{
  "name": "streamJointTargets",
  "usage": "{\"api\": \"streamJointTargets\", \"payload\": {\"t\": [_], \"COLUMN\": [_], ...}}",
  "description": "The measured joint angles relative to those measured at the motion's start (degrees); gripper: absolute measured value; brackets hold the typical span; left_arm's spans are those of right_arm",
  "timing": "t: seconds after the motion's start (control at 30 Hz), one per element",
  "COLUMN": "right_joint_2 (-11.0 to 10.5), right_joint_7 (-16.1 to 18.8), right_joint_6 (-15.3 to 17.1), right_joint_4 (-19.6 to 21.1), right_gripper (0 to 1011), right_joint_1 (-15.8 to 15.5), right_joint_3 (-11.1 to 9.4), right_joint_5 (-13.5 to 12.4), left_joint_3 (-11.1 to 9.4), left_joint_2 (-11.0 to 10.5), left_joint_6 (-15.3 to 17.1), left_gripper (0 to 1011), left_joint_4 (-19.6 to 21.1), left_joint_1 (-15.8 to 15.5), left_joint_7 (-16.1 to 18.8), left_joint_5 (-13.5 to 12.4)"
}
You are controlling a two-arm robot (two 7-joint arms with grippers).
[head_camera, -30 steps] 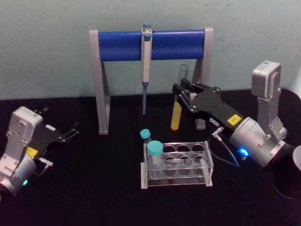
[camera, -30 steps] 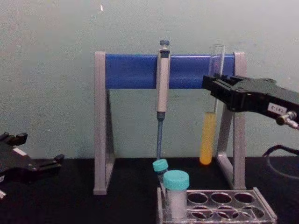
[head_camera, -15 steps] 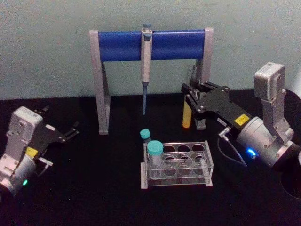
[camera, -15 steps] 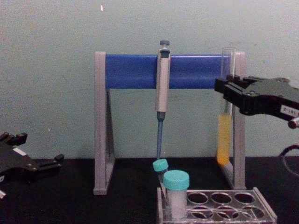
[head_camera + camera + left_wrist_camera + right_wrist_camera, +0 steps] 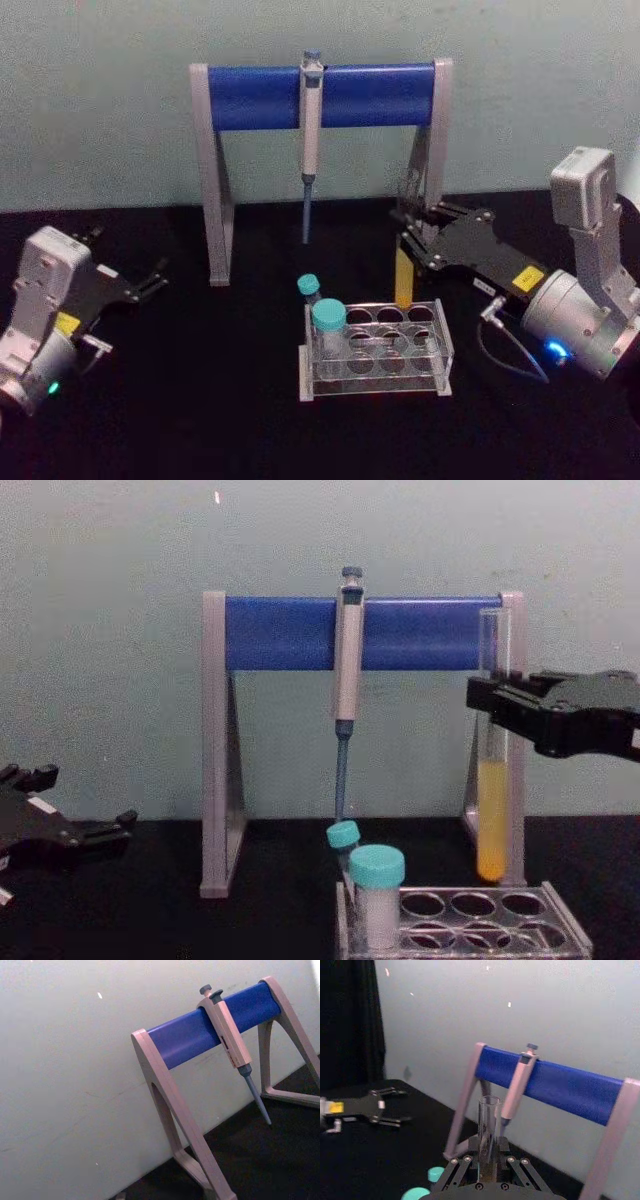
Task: Pick up the test tube from the test tube rack, shake it, then place it back into the test tube rack.
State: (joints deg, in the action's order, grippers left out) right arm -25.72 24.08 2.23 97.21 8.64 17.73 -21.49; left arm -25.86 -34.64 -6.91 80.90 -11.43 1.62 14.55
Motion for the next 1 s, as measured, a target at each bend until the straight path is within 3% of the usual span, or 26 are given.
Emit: {"api": "streamJointTargets", "payload": {"t": [0.2,0.43,0.73,1.0], "right_joint_2": [0.4,2.7,5.6,6.2], "right_joint_7": [1.7,2.1,-1.2,-2.7], "right_joint_6": [0.4,-2.5,-6.8,-7.1], "right_joint_4": [0.1,-3.4,-7.7,-8.3], "right_gripper": [233,233,233,233], "right_joint_1": [-0.1,2.1,4.8,5.0], "right_joint_3": [0.7,2.0,2.1,1.3], "right_joint_5": [-3.3,-5.7,-3.6,-1.8], "left_joint_3": [0.0,0.0,0.0,0.0], "left_joint_2": [0.0,0.0,0.0,0.0], "left_joint_6": [0.0,0.0,0.0,0.0], "left_gripper": [1001,1001,1001,1001], "left_joint_4": [0.0,0.0,0.0,0.0], "left_joint_1": [0.0,0.0,0.0,0.0], "left_joint_7": [0.0,0.0,0.0,0.0], "left_joint_5": [0.0,0.0,0.0,0.0]}}
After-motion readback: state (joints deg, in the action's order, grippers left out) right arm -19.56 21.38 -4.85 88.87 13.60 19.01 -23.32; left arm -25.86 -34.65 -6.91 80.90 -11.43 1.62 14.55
